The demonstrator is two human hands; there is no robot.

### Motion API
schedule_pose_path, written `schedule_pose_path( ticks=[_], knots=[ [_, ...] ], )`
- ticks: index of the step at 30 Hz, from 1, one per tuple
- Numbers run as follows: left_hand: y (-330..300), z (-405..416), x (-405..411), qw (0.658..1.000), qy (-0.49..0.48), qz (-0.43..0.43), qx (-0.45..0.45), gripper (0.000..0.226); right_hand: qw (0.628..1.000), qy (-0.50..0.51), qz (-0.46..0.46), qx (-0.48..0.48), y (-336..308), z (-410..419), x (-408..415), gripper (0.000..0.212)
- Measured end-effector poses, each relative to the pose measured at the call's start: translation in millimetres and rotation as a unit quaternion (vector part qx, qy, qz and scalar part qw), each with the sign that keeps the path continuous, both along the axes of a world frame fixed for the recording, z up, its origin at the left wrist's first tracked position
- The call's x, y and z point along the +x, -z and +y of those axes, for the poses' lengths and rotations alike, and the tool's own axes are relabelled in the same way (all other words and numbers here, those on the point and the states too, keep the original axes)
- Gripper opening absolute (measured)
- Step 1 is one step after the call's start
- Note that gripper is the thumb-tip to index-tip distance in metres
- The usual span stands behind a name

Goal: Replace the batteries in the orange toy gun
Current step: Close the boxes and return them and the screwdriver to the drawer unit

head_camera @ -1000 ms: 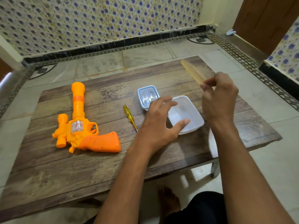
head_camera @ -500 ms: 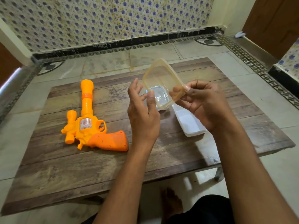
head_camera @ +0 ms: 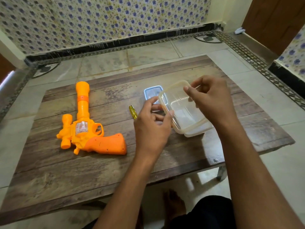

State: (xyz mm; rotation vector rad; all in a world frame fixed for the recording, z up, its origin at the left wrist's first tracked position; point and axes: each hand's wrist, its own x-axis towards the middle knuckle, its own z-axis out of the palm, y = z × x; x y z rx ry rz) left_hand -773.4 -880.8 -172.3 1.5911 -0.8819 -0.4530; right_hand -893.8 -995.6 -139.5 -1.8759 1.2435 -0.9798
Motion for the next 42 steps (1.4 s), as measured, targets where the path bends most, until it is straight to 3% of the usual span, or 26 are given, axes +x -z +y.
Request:
schedule_pose_path(
  ticks=[4,12,17,23,27,33,39,42],
  knots=[
    [7.0,-3.8,-12.4,0.999,-0.017,-0.022,0.032,0.049,0.991,0.019,0.127,-0.039,0.8,-2.2,-1.1,0.023],
    [12.1,-17.3,-26.8,0.995,-0.021,-0.068,0.064,0.012,0.970,0.080,0.227,-0.022,13.5,-1.5,1.5,0.022],
    [12.4,-20.6,-30.2,0.991,-0.017,-0.100,0.089,0.007,0.962,0.104,0.251,-0.007,21.2,-5.1,0.7,0.020],
    [11.2,-21.1,-24.2,0.988,-0.008,-0.122,0.092,0.026,0.976,0.097,0.188,0.055,19.6,-2.4,-3.8,0.020],
    [18.3,-20.6,-8.4,0.976,0.048,-0.167,0.128,0.026,0.978,0.054,0.180,0.090,14.1,-1.4,-5.4,0.032],
    [18.4,-16.7,13.9,0.965,0.216,-0.031,0.143,0.047,0.951,-0.061,0.264,0.146,-0.8,-3.2,-13.9,0.058],
    [20.0,-20.6,17.1,0.953,0.242,-0.070,0.167,0.082,0.930,-0.135,0.280,0.197,-0.3,-7.7,-27.8,0.091],
    [17.2,-19.2,17.9,0.951,0.258,-0.042,0.165,0.077,0.928,-0.178,0.265,0.193,-5.1,-6.7,-34.3,0.086]
  ],
)
